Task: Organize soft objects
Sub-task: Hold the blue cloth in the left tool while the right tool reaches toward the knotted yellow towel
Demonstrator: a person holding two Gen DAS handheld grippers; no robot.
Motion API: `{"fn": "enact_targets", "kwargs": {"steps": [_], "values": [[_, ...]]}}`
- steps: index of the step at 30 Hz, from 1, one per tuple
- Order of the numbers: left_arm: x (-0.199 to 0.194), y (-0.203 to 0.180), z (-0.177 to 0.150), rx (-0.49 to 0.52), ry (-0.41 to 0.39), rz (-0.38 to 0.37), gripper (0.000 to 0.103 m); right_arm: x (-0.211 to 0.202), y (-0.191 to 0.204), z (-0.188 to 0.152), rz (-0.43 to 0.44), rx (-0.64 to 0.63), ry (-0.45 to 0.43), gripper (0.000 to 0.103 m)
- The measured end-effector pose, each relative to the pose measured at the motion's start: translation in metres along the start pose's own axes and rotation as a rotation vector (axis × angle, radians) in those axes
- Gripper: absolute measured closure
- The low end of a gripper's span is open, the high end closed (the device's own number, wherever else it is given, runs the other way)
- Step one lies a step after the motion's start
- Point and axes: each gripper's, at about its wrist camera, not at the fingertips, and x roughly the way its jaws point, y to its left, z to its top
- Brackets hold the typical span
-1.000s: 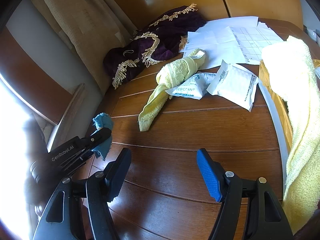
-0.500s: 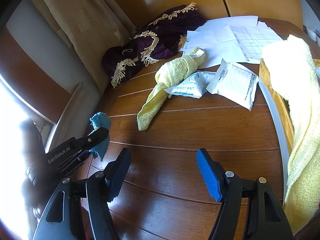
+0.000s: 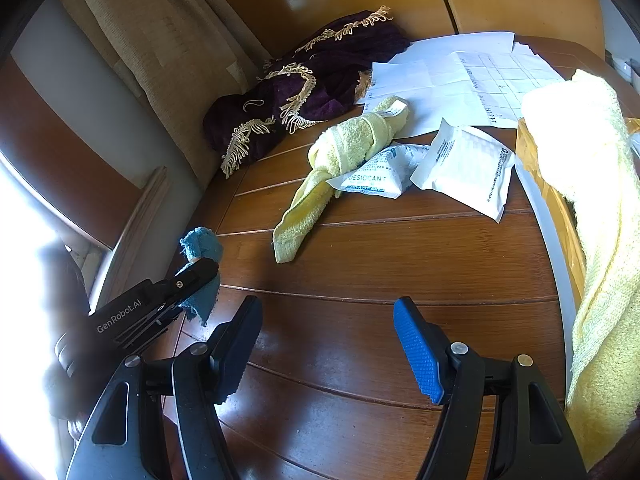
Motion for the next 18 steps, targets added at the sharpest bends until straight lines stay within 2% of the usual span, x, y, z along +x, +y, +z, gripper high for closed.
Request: {"fn": "enact_targets", "kwargs": {"steps": [18], "values": [[0.0001,-0.0004,-0.0003,-0.003,-0.003,0.007,0.08,-0.0053,-0.0037,0.0018,0.01,0.006,-0.022,0.033]]}}
